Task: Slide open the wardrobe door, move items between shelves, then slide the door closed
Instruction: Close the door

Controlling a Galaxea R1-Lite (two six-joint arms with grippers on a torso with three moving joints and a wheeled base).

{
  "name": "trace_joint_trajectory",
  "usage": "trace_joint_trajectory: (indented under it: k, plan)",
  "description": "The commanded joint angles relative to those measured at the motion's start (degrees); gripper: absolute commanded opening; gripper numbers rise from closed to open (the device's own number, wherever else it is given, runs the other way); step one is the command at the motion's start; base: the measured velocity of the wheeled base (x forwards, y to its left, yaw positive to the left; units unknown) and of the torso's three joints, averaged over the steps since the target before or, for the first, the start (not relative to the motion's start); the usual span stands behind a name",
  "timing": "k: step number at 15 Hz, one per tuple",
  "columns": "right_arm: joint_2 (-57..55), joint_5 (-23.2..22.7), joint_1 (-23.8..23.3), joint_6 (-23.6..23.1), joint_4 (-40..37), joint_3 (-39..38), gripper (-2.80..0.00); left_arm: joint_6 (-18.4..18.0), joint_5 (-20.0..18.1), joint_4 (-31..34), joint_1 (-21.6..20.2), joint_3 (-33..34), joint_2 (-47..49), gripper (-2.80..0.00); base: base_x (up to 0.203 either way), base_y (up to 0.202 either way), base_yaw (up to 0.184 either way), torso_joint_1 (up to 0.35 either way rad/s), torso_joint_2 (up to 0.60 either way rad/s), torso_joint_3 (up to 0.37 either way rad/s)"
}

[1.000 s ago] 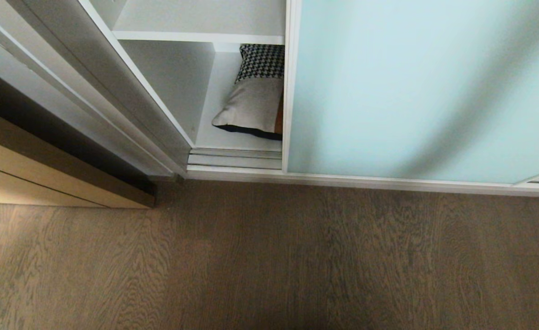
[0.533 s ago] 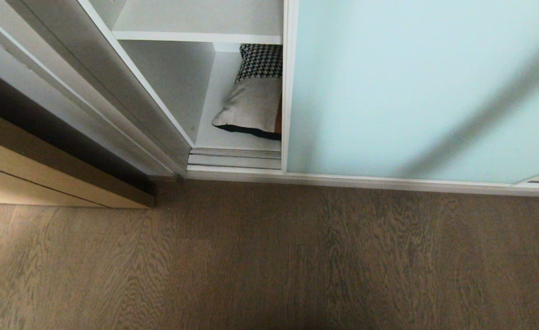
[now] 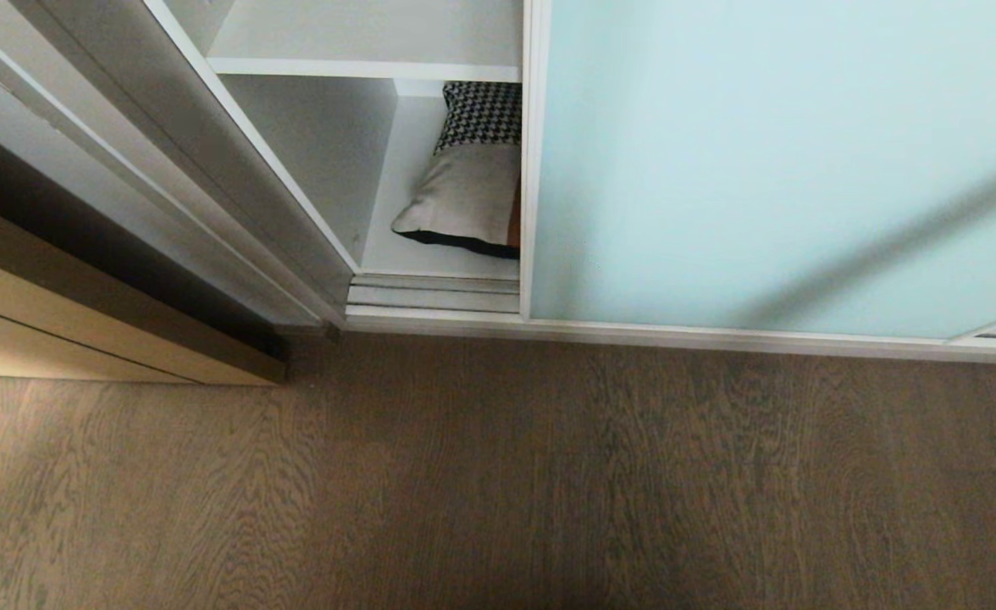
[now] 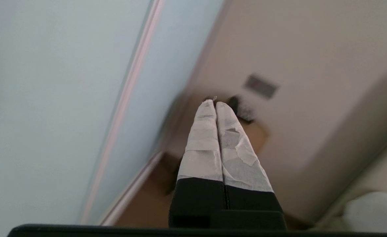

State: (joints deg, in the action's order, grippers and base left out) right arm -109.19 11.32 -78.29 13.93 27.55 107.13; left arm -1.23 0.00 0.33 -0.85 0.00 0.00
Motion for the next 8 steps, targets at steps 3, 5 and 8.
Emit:
trace_joint_trajectory:
  k: [3, 5, 8]
  plan:
    - [-8.0, -15.0, 2.3, 8.9, -4.3, 3.6, -2.8, 0.0, 0.1, 0.0, 0.0, 0.1, 0.1, -2.8, 0.0, 0.0, 0.0, 0.0, 0.0, 0.0]
    - [-7.8, -25.6, 2.5, 14.6, -8.8, 3.6, -2.8, 0.0, 0.0, 0.0, 0.0, 0.1, 0.1, -2.8, 0.0, 0.0, 0.0, 0.0, 0.0, 0.0]
    - [-7.1, -41.3, 2.5, 26.2, -12.1, 3.6, -2.8, 0.0, 0.0, 0.0, 0.0, 0.1, 0.1, -2.8, 0.0, 0.0, 0.0, 0.0, 0.0, 0.0]
